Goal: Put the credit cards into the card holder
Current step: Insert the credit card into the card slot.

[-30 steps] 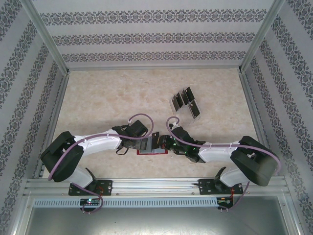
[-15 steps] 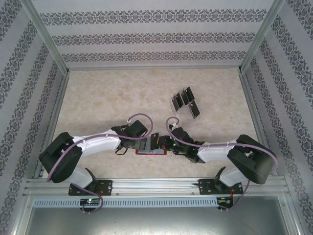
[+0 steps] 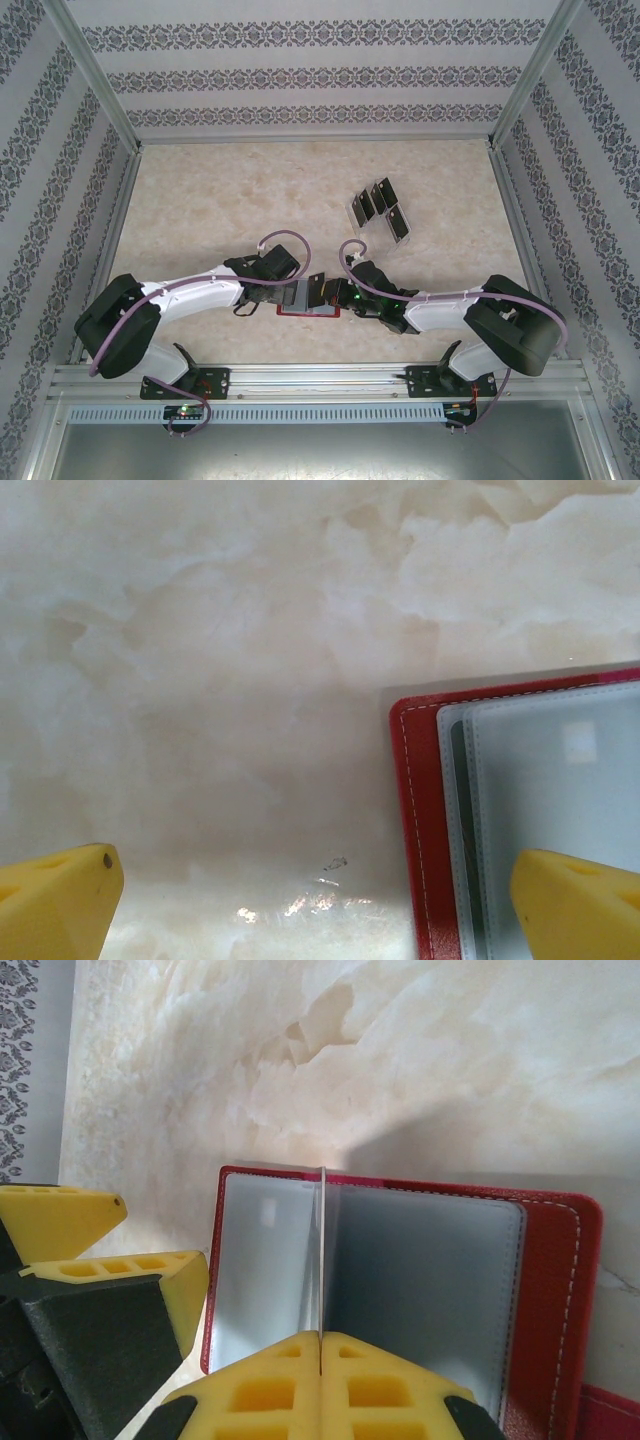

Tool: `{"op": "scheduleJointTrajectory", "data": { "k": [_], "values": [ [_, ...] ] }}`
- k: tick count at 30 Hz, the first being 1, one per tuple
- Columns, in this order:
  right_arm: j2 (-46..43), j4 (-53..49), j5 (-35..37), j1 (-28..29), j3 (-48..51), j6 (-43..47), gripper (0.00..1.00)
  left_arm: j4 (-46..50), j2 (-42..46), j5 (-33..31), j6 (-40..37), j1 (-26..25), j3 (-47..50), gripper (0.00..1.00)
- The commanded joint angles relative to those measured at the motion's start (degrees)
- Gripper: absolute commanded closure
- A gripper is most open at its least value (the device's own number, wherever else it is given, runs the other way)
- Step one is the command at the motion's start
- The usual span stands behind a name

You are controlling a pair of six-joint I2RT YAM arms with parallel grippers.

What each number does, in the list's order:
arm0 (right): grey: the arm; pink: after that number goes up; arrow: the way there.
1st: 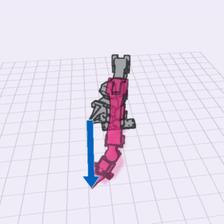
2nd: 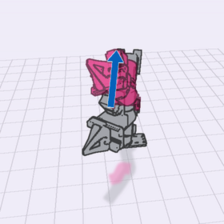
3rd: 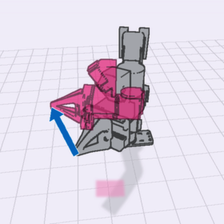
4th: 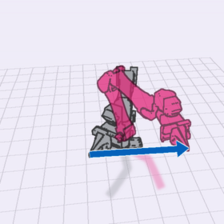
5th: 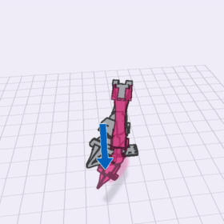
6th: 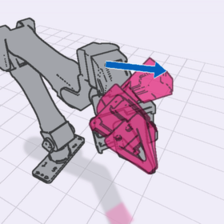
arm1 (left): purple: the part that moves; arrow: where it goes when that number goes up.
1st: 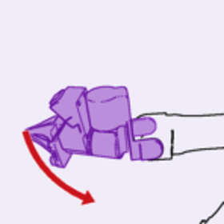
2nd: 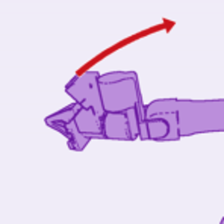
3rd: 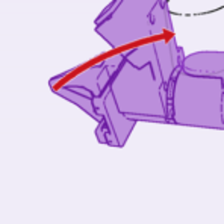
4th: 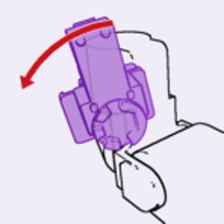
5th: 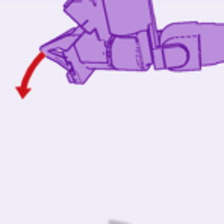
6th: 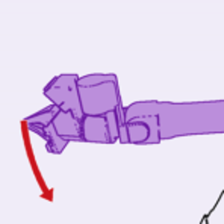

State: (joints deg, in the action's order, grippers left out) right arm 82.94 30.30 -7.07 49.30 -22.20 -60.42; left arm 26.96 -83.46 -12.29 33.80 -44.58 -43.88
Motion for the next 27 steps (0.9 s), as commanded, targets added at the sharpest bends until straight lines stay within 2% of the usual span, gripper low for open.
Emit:
{"op": "scheduleJointTrajectory", "data": {
  "k": [1, 9, 27],
  "values": [
    [-1.5, 0.7, -0.9, 0.6, 0.9, -1.1, 1.00, 1.6, 0.8, -0.2, -0.5, -0.3, 0.8, 0.00],
    [-3.3, 0.6, -0.3, 0.7, 1.5, -2.0, 1.00, -0.1, 0.8, 0.6, 0.1, -0.3, 3.3, 0.00],
    [-0.5, 5.1, 1.8, 2.1, 2.2, -4.4, 1.00, -1.6, 1.0, 1.1, 0.9, -0.3, 4.8, 0.00]
  ]
}}
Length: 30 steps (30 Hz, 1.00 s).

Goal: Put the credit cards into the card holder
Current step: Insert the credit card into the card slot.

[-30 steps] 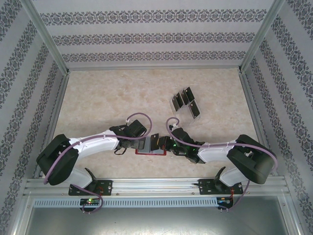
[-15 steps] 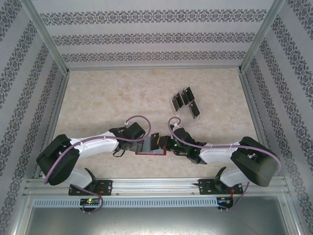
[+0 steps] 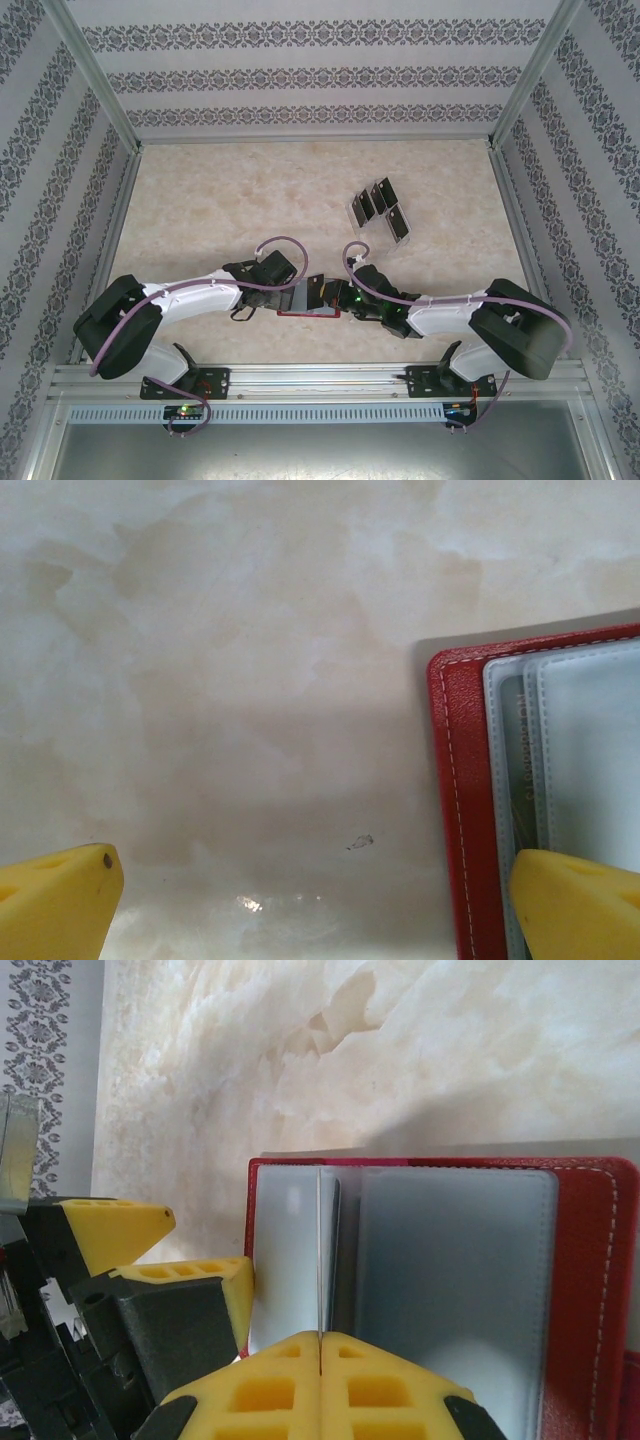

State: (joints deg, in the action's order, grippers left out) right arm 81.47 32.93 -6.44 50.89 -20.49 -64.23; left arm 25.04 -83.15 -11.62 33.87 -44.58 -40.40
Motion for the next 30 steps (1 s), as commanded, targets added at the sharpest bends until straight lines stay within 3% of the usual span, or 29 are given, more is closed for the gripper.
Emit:
{"op": "scheduleJointTrajectory", "data": {
  "k": [1, 30],
  "values": [
    [1.4, 2.9, 1.0, 0.5, 0.5, -0.7, 1.00, 0.4, 0.7, 0.5, 0.8, -0.3, 1.4, 0.00],
    [4.6, 5.1, 2.5, 0.4, 3.8, 0.3, 1.00, 1.2, 1.3, 0.2, 0.9, -0.3, 1.5, 0.00]
  ]
}}
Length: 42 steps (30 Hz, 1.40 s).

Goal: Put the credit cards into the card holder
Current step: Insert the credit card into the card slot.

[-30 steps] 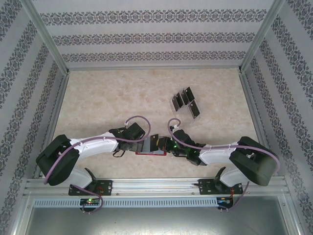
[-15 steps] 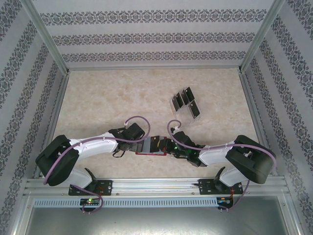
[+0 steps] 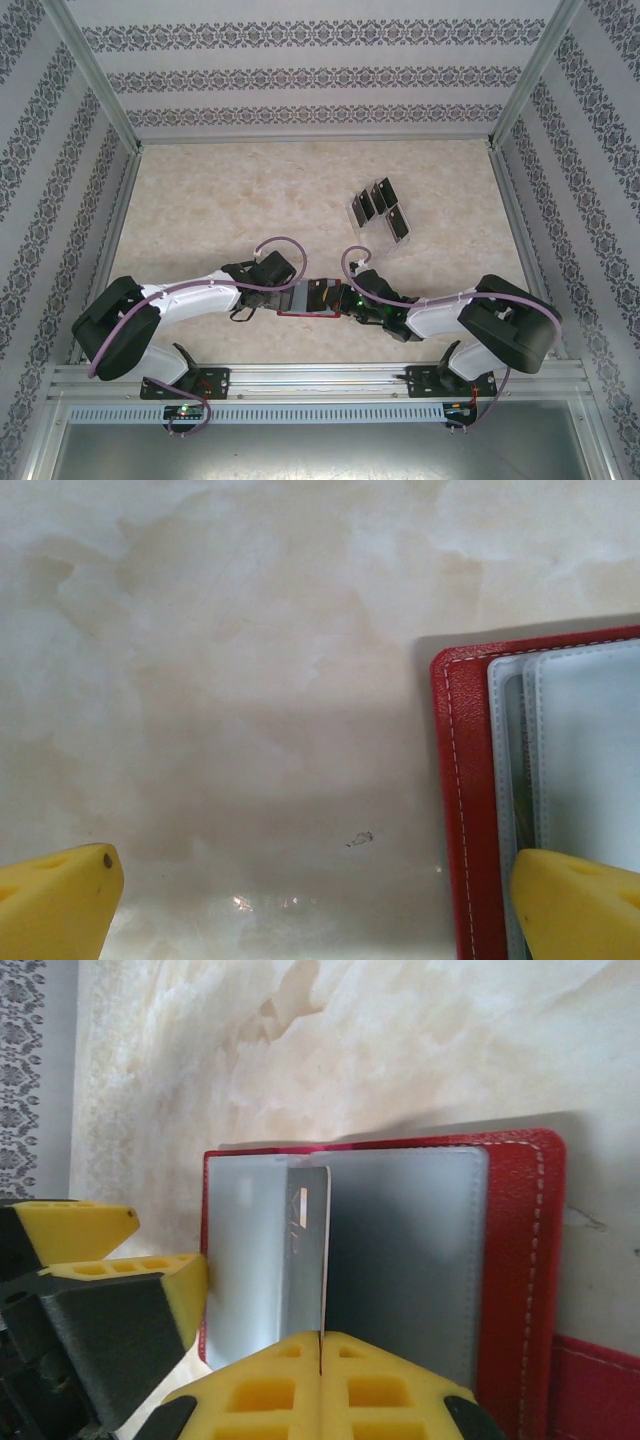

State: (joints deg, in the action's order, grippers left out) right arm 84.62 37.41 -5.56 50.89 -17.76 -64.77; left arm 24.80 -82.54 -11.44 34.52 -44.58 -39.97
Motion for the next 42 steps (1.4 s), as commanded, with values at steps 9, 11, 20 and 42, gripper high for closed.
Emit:
{"op": "scheduleJointTrajectory", "data": {
  "k": [9, 11, 20, 42],
  "values": [
    [1.7, 1.6, 2.7, -0.1, 2.4, 1.1, 1.00, 1.7, 0.6, 0.0, 0.3, -0.3, 0.9, 0.00],
    [1.5, 1.7, 2.7, -0.2, 2.6, 1.1, 1.00, 1.7, 0.8, 0.0, 0.3, -0.3, 1.0, 0.00],
    [1.9, 1.7, 2.8, -0.6, 2.7, 1.1, 1.00, 1.8, 0.9, 0.0, 0.3, -0.3, 1.0, 0.00],
    [6.7, 6.7, -2.4, -0.4, 0.6, 0.9, 1.00, 1.4, 0.8, 0.2, 0.2, -0.4, 1.3, 0.00]
  ]
}}
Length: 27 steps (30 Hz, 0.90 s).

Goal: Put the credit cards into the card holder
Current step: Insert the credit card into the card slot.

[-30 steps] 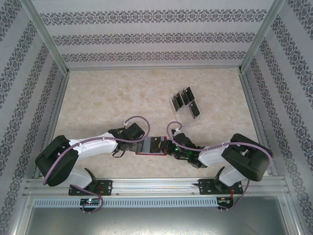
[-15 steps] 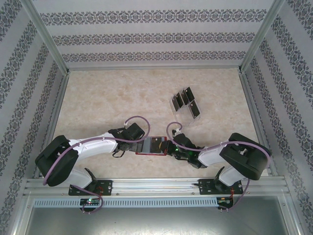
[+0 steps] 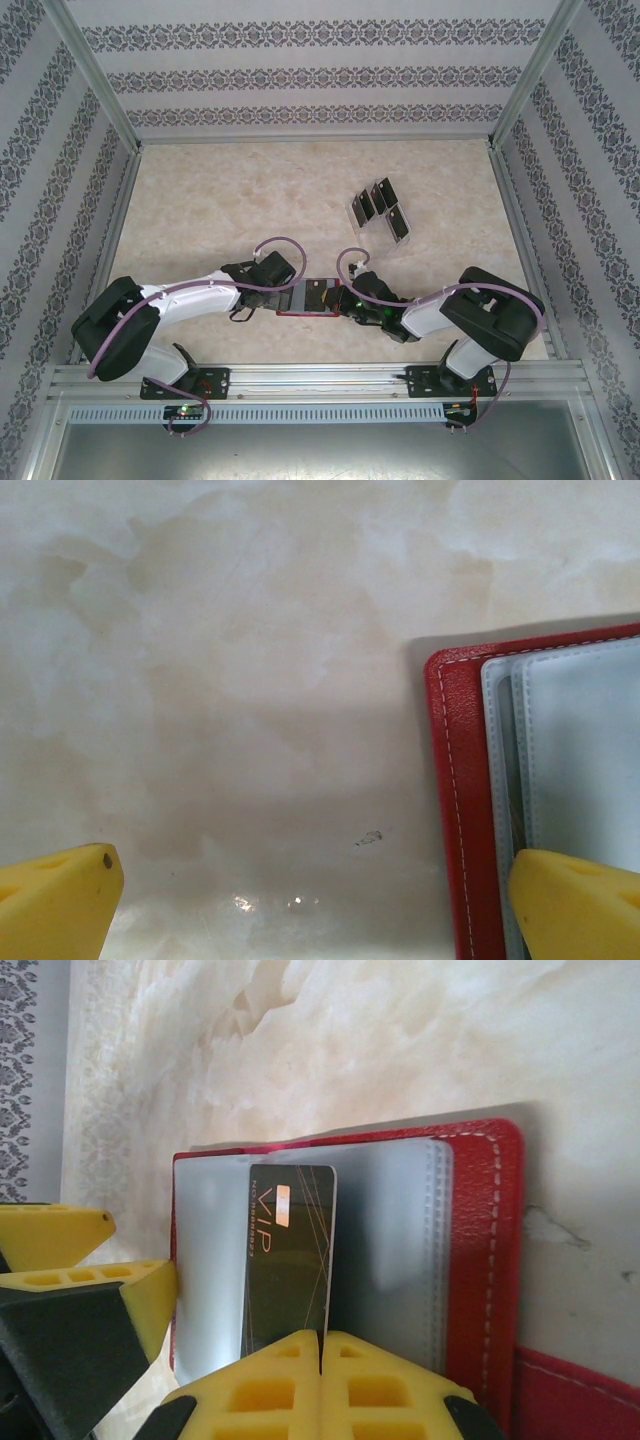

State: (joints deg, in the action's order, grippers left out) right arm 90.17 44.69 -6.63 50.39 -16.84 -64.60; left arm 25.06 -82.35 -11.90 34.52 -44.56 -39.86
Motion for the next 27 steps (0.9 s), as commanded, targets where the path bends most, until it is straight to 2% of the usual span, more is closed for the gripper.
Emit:
{"op": "scheduleJointTrajectory", "data": {
  "k": [1, 27],
  "values": [
    [1.1, -0.6, -1.4, 0.1, -0.5, 0.7, 1.00, 1.1, 0.5, 0.7, 0.2, -0.4, 1.2, 0.00],
    [1.6, -1.4, -3.2, -0.1, -0.1, 1.3, 1.00, 1.7, 0.9, 0.5, 0.1, -0.4, 1.1, 0.00]
  ]
}}
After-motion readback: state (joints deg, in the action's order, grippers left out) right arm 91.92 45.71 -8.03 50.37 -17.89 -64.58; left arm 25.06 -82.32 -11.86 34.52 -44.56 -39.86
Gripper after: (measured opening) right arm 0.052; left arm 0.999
